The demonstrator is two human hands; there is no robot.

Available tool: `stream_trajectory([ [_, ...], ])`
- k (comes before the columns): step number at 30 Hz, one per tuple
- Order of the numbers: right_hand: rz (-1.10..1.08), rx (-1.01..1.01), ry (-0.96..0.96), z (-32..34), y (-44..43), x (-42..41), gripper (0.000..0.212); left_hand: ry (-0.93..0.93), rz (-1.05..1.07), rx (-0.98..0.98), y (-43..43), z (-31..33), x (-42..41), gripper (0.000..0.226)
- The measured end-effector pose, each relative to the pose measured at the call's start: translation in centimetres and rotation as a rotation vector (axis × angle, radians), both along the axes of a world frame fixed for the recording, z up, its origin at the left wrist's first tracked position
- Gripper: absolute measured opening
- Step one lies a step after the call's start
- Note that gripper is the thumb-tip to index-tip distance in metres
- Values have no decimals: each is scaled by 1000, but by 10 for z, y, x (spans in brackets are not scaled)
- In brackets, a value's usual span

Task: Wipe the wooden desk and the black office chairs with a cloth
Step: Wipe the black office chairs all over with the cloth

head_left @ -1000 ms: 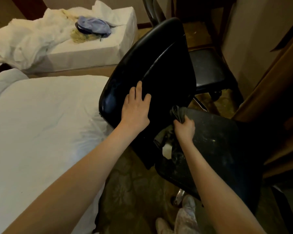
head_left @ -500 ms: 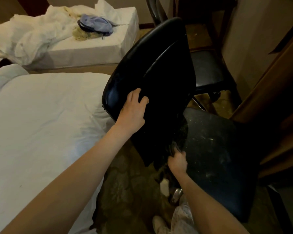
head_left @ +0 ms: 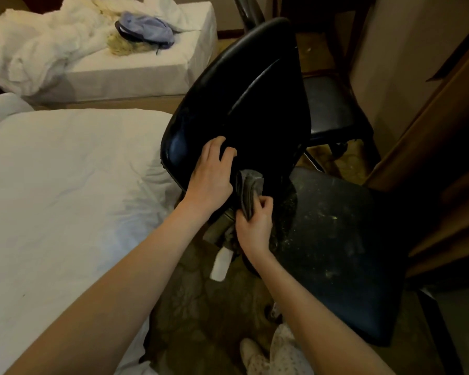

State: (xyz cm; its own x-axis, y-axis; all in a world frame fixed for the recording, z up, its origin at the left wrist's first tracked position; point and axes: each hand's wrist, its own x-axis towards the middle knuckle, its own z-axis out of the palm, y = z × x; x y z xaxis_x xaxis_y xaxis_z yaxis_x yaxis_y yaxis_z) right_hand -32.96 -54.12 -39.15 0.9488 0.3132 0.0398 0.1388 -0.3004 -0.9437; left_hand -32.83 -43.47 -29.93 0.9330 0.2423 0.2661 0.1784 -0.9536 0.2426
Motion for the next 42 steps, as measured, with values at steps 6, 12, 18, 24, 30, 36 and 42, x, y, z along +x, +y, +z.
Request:
stream_trajectory([
  [6, -8, -190, 413, -56, -36, 20, 47, 6, -25, 41, -5, 1, -1, 39],
  [12, -100, -194, 369, -61, -57, 67, 45, 177, -86, 140, -27, -15, 7, 51],
  [18, -77, 18, 76, -24, -28, 106, 36, 230, 39, 155, -50, -44, 32, 67],
  [24, -56, 4, 169, -87, -10, 109, 38, 212, 97, 117, -60, -74, 54, 76],
  [30, -39, -262, 432, -135, -37, 152, 48, 343, 133, 274, -75, -91, 74, 74],
  [36, 54, 5, 208, -112, -57, 204, 37, 377, 153, 429, -92, -114, 86, 69],
  [42, 122, 110, -115, -146, -29, 209, 25, 251, 142, 536, -99, -131, 128, 60],
])
